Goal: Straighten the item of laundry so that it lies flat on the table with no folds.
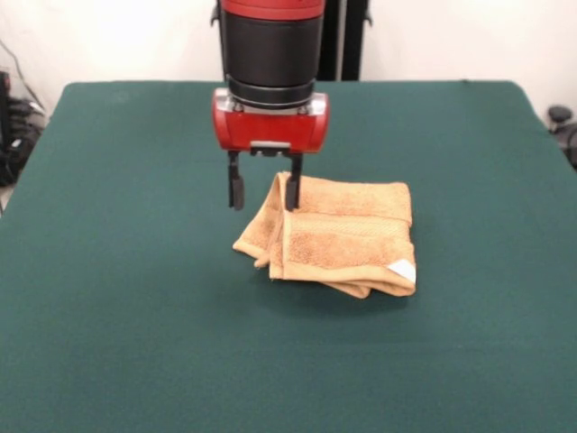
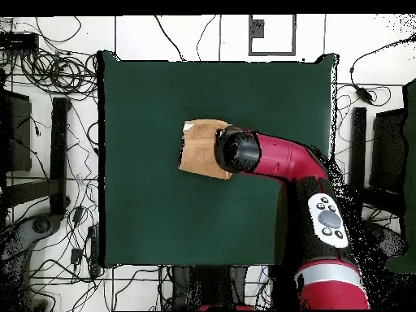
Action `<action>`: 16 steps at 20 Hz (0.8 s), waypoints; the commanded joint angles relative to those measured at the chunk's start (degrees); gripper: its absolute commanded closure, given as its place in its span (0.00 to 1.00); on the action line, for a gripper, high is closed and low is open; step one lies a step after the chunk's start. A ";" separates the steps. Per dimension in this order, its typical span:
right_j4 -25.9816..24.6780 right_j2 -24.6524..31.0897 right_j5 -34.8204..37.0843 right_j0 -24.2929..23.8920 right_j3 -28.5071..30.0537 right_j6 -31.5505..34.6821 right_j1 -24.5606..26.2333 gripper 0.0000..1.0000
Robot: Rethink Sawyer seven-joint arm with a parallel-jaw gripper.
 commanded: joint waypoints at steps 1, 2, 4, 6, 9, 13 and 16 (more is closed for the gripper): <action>1.13 3.48 3.23 4.20 3.45 8.14 1.74 0.00; 1.24 3.34 3.22 4.48 3.45 8.38 1.66 0.00; 1.33 2.90 2.86 5.16 3.30 8.92 1.62 0.00; 1.51 2.64 2.61 5.59 3.20 9.35 1.77 0.00; 1.72 2.51 2.51 5.77 3.22 9.38 1.87 0.00; 1.76 2.83 2.18 5.36 2.87 8.67 2.57 0.00; 1.51 3.75 0.93 4.25 3.35 7.72 3.17 0.00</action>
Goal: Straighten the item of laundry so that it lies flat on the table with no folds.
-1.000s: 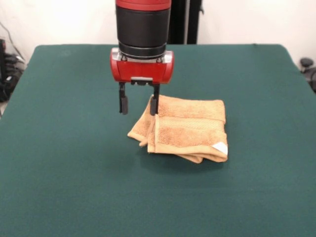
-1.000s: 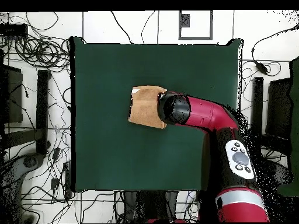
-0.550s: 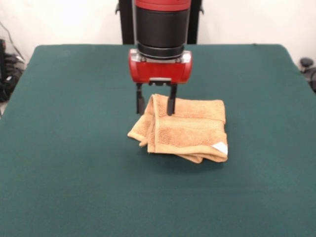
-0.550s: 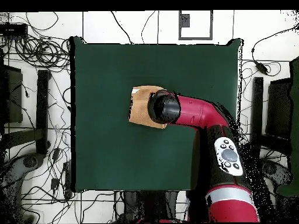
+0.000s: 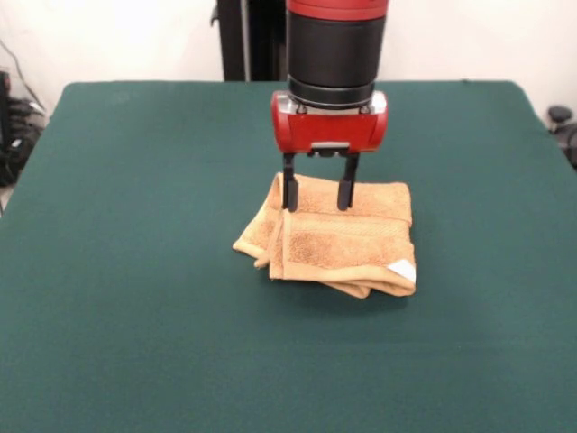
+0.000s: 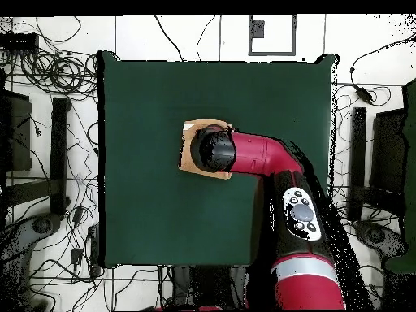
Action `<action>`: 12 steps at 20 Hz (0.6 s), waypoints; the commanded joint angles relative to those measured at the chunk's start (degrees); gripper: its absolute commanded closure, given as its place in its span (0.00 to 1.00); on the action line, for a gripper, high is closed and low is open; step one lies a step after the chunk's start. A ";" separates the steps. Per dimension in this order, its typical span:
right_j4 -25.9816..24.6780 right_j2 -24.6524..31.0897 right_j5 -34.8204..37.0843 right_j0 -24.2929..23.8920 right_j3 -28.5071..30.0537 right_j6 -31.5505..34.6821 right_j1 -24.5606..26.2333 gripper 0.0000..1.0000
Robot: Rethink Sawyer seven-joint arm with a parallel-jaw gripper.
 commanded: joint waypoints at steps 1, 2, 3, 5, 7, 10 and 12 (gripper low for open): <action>1.29 3.85 0.86 0.13 3.28 7.54 3.22 0.00; 1.24 3.93 0.74 0.02 3.36 7.46 3.24 0.00; 1.19 4.01 0.62 -0.09 3.44 7.39 3.26 0.00; 1.10 4.06 0.58 -0.22 3.44 7.30 3.36 0.00; 1.03 4.04 0.71 -0.27 3.45 7.22 3.26 0.00; 0.93 4.24 1.28 -0.64 3.06 6.58 3.38 0.00; 0.89 4.55 1.34 -0.96 2.77 6.13 3.66 0.00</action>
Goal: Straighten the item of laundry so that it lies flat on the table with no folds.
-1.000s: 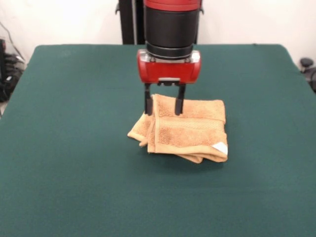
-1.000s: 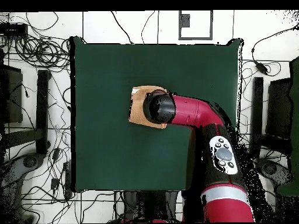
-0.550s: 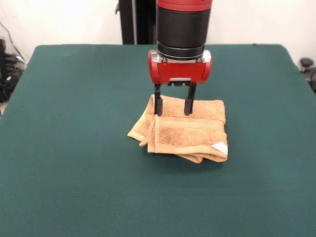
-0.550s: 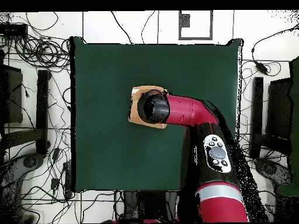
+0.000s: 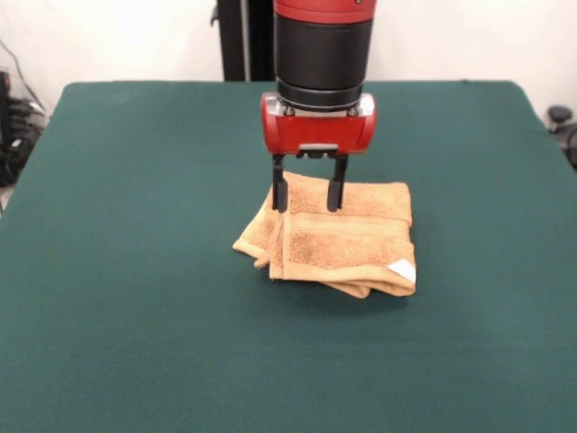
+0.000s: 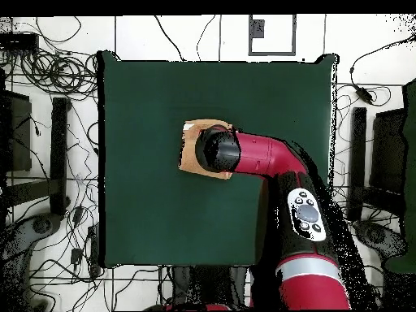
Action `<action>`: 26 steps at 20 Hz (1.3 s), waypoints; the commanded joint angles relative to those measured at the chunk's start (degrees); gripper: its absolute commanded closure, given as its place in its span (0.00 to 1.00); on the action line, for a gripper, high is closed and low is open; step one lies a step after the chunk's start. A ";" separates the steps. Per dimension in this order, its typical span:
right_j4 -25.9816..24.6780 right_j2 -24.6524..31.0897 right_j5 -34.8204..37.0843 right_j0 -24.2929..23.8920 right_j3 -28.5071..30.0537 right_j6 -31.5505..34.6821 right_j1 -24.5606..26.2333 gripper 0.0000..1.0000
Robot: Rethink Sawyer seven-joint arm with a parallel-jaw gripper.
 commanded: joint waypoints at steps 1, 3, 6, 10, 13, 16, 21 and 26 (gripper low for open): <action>0.89 4.57 1.30 -0.15 2.74 6.14 3.52 0.00; 0.92 4.53 1.38 -0.07 2.58 6.20 3.59 0.00; 0.78 4.68 0.79 -0.04 1.92 6.10 4.36 0.00; 0.85 4.97 -0.70 0.04 1.12 6.53 5.96 0.00; 0.82 5.32 -1.46 -0.21 0.85 6.42 6.79 0.00; 0.86 5.55 -1.95 -0.61 1.17 6.40 7.10 0.00; 0.63 5.80 -3.47 -0.99 1.60 6.57 7.67 0.00; 0.39 6.12 -5.07 -1.34 2.40 6.71 7.84 0.00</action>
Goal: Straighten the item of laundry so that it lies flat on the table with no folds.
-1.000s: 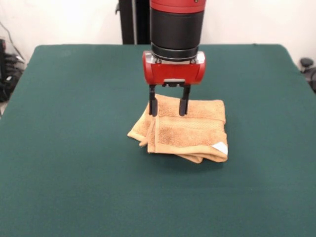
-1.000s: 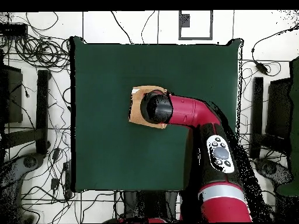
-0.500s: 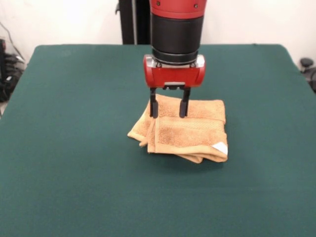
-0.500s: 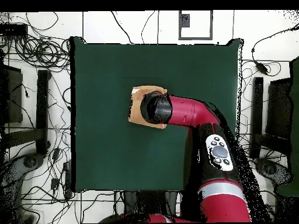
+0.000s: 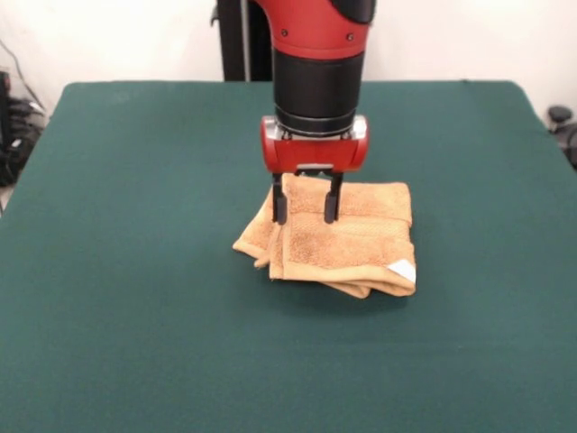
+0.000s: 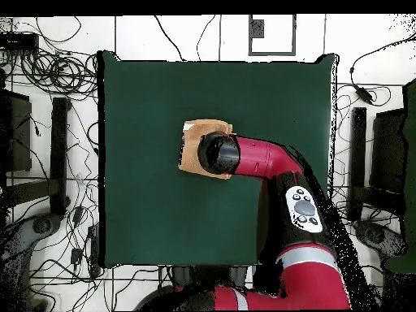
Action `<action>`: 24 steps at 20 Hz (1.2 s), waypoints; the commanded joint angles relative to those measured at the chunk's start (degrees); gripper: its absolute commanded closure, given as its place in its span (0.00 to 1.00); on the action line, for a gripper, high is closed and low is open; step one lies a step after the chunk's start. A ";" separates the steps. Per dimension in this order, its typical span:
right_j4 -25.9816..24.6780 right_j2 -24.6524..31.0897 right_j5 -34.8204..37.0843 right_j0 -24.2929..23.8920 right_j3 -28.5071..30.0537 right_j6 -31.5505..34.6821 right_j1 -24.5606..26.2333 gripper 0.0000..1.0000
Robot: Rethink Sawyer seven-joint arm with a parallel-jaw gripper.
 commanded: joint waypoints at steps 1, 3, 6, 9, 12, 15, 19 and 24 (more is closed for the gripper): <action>0.38 6.07 -4.68 -0.73 2.46 6.82 4.51 0.00; 0.37 6.05 -5.45 -0.69 2.80 7.17 4.69 0.00; 0.50 5.96 -6.35 -0.45 2.80 7.72 5.17 0.00; 0.37 6.10 -7.44 -0.56 3.13 7.86 5.54 0.00; 0.43 5.87 -8.10 -0.38 3.30 8.20 5.68 0.00; 0.34 5.61 -8.65 -0.21 3.38 8.23 5.73 0.00; 0.25 5.73 -9.19 -0.34 3.40 7.89 6.16 0.00; 0.23 5.66 -9.27 -0.28 3.56 7.90 6.26 0.00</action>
